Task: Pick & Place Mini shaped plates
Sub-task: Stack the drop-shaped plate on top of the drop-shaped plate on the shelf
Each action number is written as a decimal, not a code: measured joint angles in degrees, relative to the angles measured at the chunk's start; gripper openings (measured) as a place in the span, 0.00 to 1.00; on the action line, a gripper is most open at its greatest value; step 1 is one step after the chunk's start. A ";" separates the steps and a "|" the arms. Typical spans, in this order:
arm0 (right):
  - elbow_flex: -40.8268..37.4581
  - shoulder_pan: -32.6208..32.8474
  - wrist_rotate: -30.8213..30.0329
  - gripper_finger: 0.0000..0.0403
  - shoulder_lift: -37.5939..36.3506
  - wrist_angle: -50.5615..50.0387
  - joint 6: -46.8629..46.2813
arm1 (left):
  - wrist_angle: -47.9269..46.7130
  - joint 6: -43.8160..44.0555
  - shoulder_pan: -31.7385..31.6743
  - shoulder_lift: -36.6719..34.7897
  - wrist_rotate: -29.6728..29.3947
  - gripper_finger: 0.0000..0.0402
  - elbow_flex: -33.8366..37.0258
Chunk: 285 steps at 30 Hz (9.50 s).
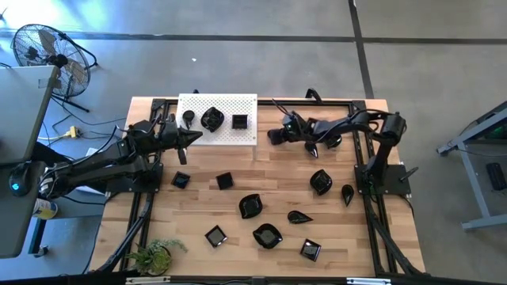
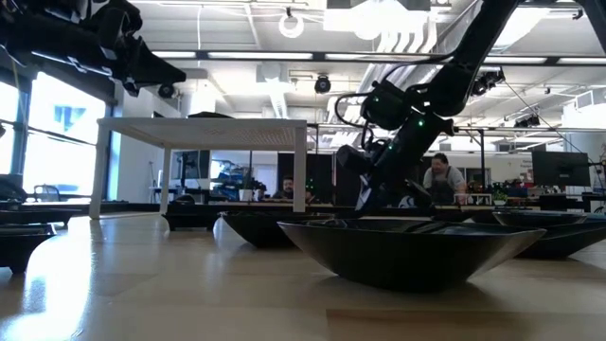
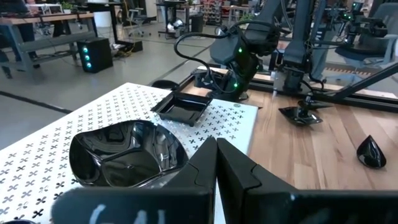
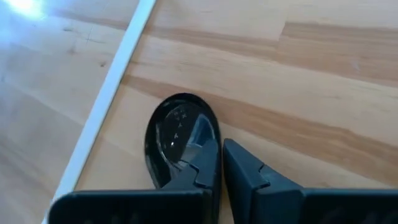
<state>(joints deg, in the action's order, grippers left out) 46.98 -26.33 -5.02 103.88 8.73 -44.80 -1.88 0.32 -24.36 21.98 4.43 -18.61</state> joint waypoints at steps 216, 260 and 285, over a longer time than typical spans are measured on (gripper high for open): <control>21.31 30.99 -19.66 0.00 5.03 20.63 70.21 | -88.15 -13.95 -21.22 68.30 -12.99 0.00 -78.88; 21.31 30.99 -13.62 0.00 5.05 20.61 68.70 | -86.45 -34.51 -7.61 69.16 -27.15 0.00 -74.79; 21.31 30.99 -13.64 0.00 5.05 20.36 68.63 | -85.49 -28.48 -7.52 67.05 -29.48 0.21 -74.79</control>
<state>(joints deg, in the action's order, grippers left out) 68.29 4.67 -18.65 108.92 29.09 23.83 -87.38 -28.16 -31.88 89.02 -25.05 -93.41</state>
